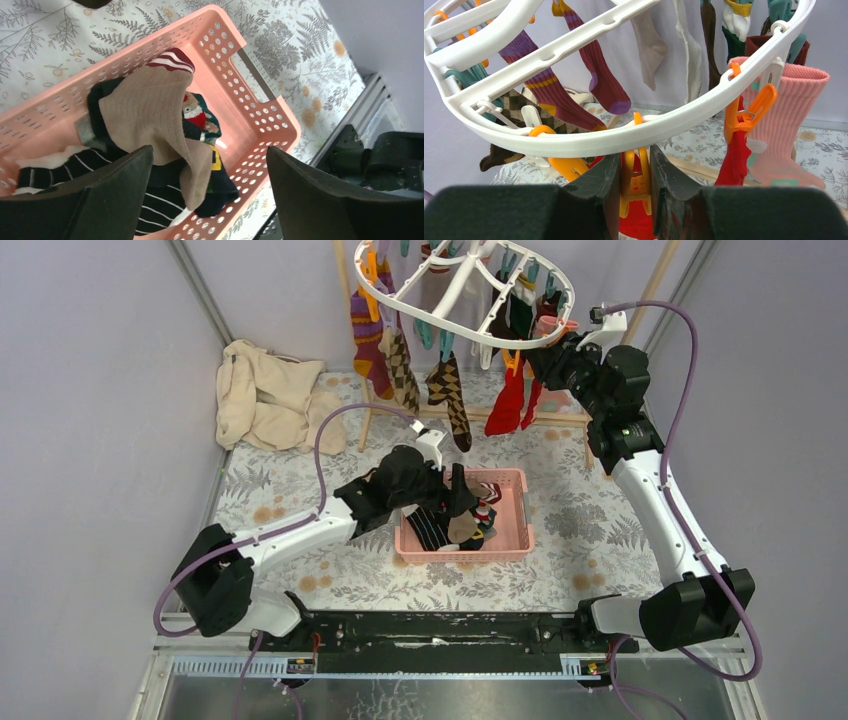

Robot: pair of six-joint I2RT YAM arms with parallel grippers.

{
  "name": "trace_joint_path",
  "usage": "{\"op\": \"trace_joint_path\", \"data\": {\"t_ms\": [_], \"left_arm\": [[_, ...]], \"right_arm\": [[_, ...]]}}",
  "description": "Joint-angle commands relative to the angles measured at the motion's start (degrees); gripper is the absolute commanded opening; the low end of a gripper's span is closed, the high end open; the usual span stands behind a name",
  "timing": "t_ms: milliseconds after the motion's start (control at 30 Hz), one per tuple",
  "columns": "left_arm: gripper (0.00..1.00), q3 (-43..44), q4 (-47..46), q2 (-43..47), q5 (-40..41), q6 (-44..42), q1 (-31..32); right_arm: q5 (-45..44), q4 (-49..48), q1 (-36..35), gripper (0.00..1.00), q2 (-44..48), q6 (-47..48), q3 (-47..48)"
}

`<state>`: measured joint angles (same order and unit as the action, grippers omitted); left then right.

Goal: Remove the socks clipped to the hanger
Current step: Place the sock in the bin, then adjust the hanger on the clothesline.

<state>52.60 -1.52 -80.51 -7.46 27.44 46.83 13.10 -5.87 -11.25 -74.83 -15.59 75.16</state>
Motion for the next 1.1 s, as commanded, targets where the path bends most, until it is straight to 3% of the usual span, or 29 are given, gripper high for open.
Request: {"op": "trace_joint_path", "data": {"t_ms": [0,167,533,800,967,1067], "left_arm": [[0.98,4.0,0.1,-0.4,2.5,-1.1,-0.2],[0.99,11.9,0.2,-2.5,4.3,-3.5,-0.2],[0.99,25.5,-11.9,-13.9,3.5,-7.2,-0.2],[0.99,31.0,-22.1,-23.1,3.0,-7.6,-0.1],[0.99,31.3,-25.2,-25.3,8.0,-7.4,0.1],[0.91,31.3,-27.3,-25.8,10.5,-7.0,0.1]], "right_arm": [[1.0,-1.6,-0.4,0.13,2.2,0.6,0.8],[0.9,-0.7,-0.4,0.32,2.5,0.9,0.6],[0.5,-0.3,-0.4,0.5,3.3,0.7,-0.3],[0.4,0.4,-0.4,0.52,3.7,0.7,-0.5],[0.3,1.3,-0.4,0.52,4.3,0.8,-0.4],[0.6,1.7,-0.4,0.52,4.8,0.7,-0.9]]}}
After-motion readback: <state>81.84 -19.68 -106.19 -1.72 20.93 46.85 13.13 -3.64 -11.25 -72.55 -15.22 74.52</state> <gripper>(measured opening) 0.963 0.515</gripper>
